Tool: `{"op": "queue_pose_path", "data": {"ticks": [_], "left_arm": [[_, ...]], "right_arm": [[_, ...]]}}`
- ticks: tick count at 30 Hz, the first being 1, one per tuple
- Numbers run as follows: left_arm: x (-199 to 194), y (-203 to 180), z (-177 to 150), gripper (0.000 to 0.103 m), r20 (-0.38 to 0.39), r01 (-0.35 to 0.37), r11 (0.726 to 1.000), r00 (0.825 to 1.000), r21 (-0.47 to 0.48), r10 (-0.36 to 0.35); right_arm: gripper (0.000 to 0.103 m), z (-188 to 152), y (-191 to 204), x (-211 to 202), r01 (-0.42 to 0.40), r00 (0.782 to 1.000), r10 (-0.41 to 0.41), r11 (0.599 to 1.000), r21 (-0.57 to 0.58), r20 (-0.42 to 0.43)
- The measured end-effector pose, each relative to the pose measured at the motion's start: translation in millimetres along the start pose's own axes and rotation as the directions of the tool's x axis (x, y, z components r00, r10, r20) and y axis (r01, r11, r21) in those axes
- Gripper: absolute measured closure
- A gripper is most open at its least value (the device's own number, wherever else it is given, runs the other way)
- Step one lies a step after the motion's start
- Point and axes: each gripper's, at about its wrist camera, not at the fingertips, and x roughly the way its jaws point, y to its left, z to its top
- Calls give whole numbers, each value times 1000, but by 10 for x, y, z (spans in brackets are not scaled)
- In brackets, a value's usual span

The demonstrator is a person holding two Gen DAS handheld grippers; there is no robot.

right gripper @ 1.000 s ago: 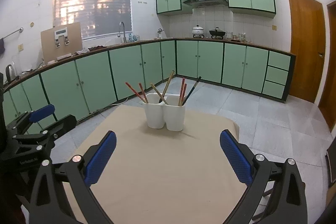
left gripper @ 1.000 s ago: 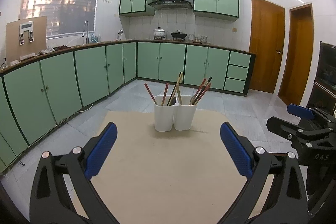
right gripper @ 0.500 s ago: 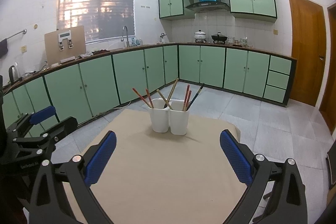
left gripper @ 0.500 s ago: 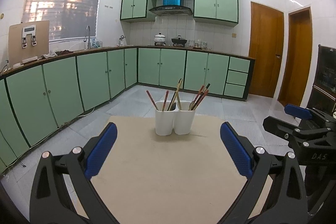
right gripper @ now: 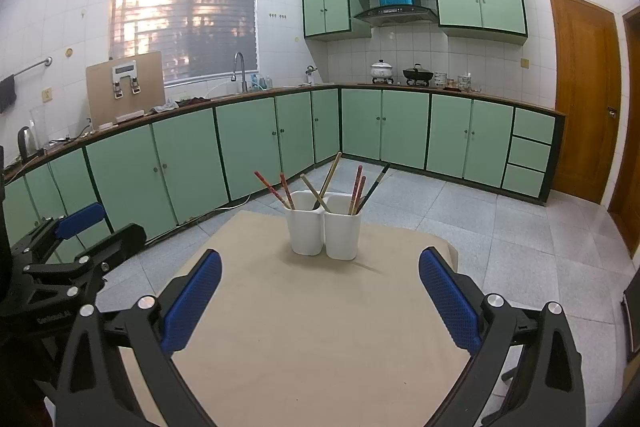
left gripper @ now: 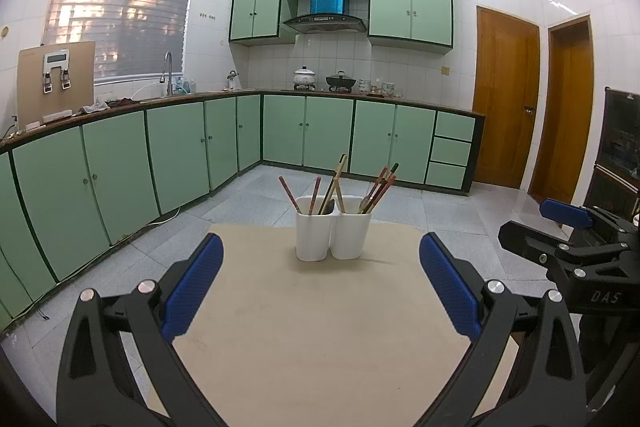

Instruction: Organize utensils

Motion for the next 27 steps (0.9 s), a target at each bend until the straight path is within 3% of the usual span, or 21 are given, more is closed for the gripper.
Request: {"op": "queue_pose_path", "data": {"ticks": [27], "left_arm": [[37,74,25,7,-9,-4,1000,1000,-14,4]], "right_arm": [[6,8,24,-14,-2,1000,2,1000,1,-4]]}}
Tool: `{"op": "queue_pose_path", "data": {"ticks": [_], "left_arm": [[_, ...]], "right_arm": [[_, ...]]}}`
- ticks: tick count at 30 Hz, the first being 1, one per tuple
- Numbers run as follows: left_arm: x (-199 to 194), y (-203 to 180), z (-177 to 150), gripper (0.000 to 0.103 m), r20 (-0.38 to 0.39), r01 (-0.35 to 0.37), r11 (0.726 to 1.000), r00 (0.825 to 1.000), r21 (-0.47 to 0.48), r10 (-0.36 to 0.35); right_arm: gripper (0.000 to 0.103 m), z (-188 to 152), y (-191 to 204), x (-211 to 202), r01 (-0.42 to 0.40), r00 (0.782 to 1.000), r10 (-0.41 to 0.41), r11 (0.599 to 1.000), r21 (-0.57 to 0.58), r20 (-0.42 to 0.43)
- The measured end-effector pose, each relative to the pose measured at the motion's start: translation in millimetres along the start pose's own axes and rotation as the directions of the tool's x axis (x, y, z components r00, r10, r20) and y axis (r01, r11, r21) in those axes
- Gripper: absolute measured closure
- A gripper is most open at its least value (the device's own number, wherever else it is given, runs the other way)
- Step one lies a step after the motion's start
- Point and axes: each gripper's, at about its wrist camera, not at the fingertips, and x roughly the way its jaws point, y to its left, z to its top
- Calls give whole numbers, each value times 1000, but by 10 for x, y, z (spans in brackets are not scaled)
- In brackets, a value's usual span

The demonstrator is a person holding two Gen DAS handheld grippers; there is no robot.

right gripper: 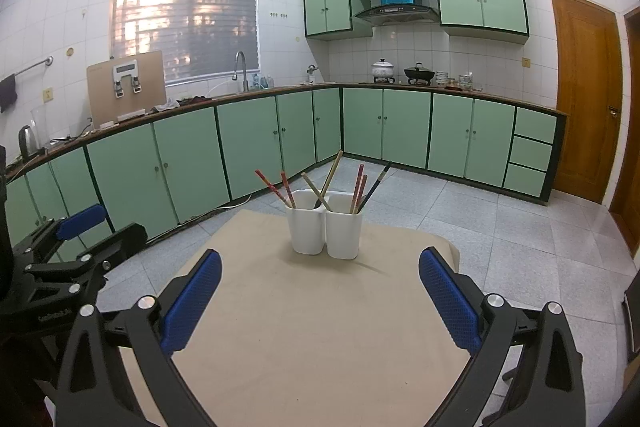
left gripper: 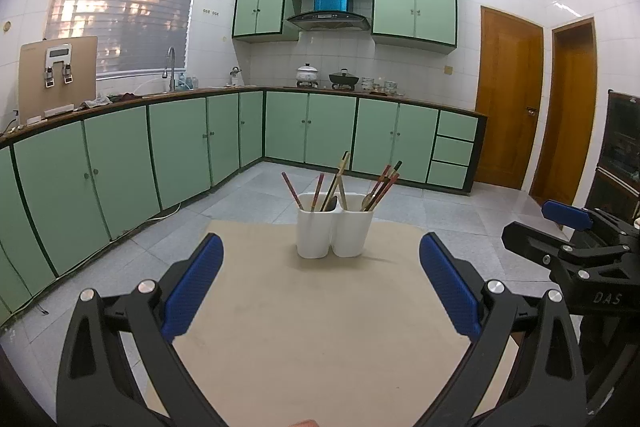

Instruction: Organize utensils

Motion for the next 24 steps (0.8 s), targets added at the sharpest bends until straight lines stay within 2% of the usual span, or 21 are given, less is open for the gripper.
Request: {"op": "queue_pose_path", "data": {"ticks": [24], "left_arm": [[1,18,-17,7,2,-5,1000,1000,3,5]], "right_arm": [[6,-11,17,8,-2,1000,2,1000,-5,-6]]}}
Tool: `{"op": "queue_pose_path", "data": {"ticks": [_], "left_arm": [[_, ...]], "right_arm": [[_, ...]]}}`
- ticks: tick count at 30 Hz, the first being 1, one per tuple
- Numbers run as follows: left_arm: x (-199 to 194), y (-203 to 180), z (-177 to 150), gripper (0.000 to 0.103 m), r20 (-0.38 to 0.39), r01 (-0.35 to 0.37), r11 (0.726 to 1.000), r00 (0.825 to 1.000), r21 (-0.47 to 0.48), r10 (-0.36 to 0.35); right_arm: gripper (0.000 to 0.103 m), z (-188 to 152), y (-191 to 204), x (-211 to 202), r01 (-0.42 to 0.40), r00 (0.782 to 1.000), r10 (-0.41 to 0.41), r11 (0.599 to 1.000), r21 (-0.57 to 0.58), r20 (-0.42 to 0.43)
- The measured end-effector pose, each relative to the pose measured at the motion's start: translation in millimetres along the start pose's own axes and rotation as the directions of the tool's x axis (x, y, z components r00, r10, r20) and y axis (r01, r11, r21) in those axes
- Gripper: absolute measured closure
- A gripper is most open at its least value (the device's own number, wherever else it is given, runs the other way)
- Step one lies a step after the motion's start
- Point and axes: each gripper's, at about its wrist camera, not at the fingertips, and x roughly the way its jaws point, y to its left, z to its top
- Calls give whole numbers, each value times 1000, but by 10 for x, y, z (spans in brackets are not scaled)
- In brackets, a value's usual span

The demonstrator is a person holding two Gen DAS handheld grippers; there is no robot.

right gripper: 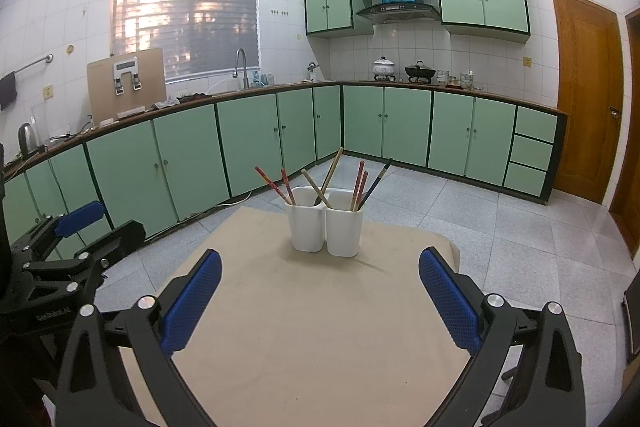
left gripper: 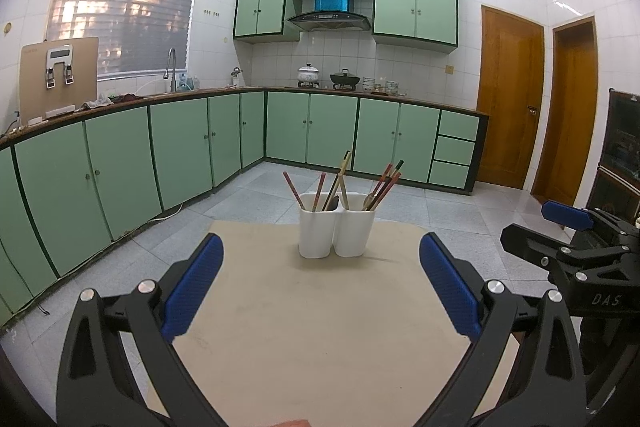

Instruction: Organize utensils

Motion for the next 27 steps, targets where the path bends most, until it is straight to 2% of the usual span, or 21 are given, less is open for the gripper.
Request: {"op": "queue_pose_path", "data": {"ticks": [27], "left_arm": [[16,28,-31,7,-8,4,1000,1000,-8,-4]], "right_arm": [[6,-59,-25,83,2,1000,-2,1000,0,-8]]}}
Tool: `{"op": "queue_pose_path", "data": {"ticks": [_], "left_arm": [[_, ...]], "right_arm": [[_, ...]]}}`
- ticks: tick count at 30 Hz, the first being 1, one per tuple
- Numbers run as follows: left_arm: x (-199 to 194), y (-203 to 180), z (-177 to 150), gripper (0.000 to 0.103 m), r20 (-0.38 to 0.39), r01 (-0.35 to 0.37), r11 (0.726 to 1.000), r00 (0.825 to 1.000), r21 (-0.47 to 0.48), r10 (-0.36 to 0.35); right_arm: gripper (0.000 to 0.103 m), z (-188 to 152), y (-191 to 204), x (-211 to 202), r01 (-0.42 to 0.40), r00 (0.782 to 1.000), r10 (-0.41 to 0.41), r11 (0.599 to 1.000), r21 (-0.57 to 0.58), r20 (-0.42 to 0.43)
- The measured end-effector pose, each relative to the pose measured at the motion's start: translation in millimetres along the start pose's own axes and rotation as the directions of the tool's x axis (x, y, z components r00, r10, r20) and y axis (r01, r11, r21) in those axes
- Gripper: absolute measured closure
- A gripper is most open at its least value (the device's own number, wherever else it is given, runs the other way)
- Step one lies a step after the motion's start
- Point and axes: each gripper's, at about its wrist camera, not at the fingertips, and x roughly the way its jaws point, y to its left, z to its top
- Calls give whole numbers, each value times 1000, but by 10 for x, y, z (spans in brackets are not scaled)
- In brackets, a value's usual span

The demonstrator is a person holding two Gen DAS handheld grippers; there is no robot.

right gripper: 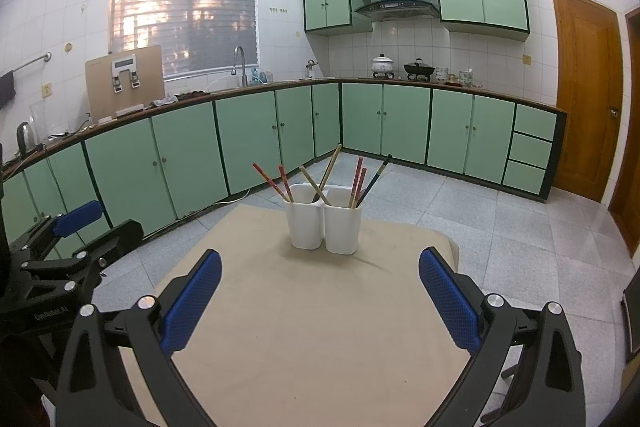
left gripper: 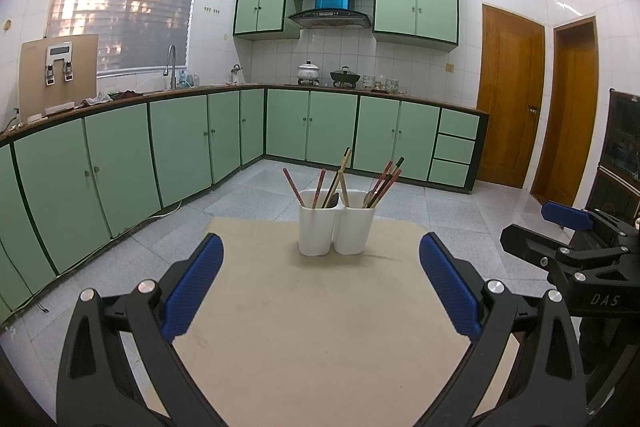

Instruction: Organize utensils

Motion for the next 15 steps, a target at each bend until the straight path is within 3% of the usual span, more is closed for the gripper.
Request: {"op": "queue_pose_path", "data": {"ticks": [15], "left_arm": [[18,42,-5,7,-7,-2,1000,1000,-5,2]], "right_arm": [[6,-24,-19,22,1,1000,-1,1000,-1,-3]]}}
